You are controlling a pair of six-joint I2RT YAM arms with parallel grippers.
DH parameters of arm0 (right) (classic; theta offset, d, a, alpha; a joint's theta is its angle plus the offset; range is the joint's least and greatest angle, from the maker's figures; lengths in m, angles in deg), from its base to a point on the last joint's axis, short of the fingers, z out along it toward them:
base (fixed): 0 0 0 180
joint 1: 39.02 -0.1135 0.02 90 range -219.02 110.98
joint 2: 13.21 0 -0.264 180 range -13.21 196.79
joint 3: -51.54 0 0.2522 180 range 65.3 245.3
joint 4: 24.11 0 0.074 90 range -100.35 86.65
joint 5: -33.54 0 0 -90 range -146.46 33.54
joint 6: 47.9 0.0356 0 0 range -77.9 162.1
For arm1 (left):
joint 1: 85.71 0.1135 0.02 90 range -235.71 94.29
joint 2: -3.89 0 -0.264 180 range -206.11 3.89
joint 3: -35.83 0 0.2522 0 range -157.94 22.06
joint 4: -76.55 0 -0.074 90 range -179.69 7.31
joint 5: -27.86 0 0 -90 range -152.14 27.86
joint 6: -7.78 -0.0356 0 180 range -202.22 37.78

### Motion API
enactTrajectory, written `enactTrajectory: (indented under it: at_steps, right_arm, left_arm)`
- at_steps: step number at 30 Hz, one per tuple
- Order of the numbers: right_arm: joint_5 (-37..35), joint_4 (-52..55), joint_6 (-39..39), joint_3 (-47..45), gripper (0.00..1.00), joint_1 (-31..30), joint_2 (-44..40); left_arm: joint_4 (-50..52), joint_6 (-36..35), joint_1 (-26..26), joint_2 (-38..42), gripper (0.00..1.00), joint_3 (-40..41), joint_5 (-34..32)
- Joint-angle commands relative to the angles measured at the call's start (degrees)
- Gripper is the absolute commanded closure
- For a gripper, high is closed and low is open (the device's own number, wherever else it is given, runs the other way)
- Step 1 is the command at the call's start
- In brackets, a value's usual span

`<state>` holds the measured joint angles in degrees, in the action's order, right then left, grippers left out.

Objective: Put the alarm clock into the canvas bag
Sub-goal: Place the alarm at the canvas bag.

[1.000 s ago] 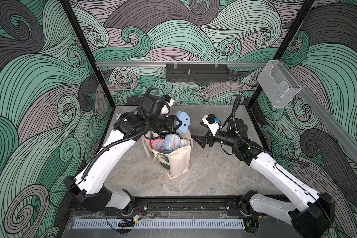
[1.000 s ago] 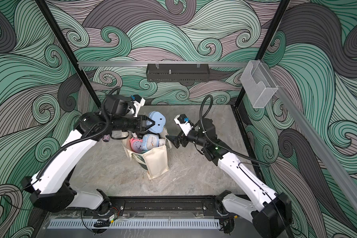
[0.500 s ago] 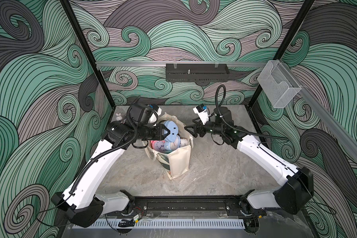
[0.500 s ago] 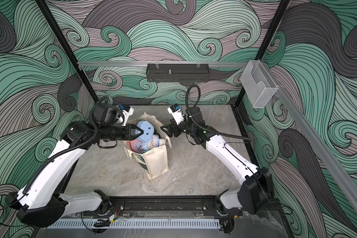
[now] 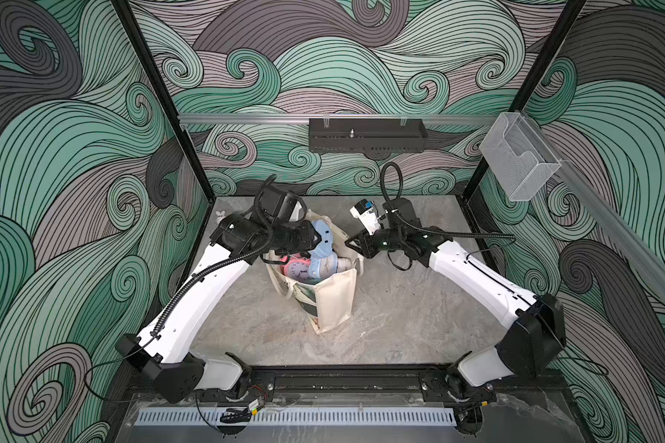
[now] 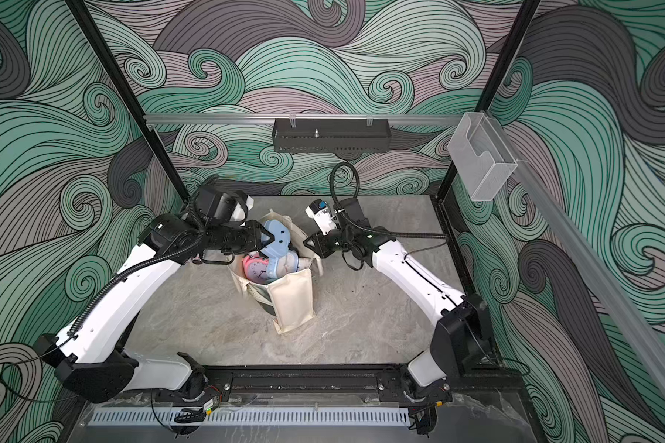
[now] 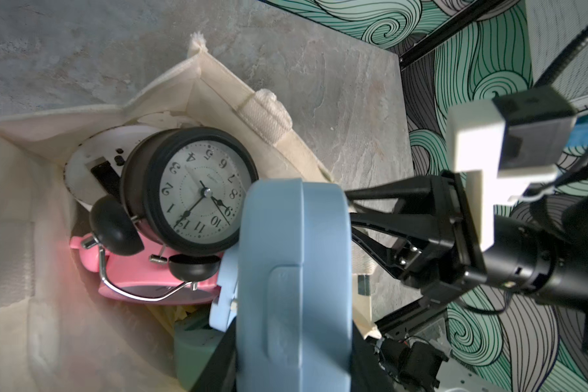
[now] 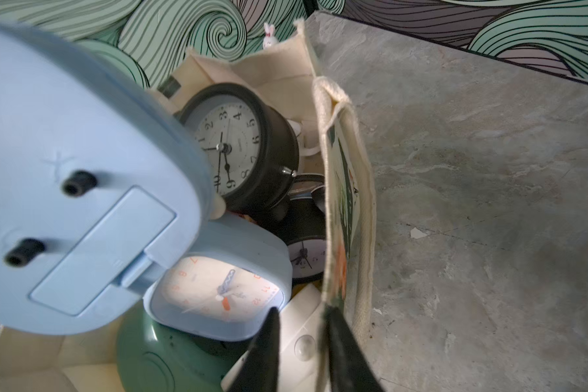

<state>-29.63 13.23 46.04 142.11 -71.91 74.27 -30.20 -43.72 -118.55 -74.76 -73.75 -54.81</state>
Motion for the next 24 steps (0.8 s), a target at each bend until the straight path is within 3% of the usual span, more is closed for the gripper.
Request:
enactTrajectory:
  at_steps: [1,12,21,24]
  right_arm:
    - [2.71,1.18,1.42,1.18,0.97,-0.39,1.04]
    - [-1.60,0.45,4.57,0.10,1.00,-0.83,-2.31]
    - [-1.45,-0.72,4.84,-0.05,1.00,-0.78,-2.51]
    - [-1.52,-0.93,4.83,0.18,1.00,-0.84,-2.41]
  left_arm:
    - [-4.35,4.48,-1.72,-1.66,0.90,-2.56,-2.57]
    - [1.46,12.30,-9.09,-7.97,0.96,-5.55,-15.38]
    - [5.20,8.99,-11.55,-8.87,0.96,0.11,-8.05]
    - [8.65,7.97,-12.33,-9.30,0.94,1.10,-9.23]
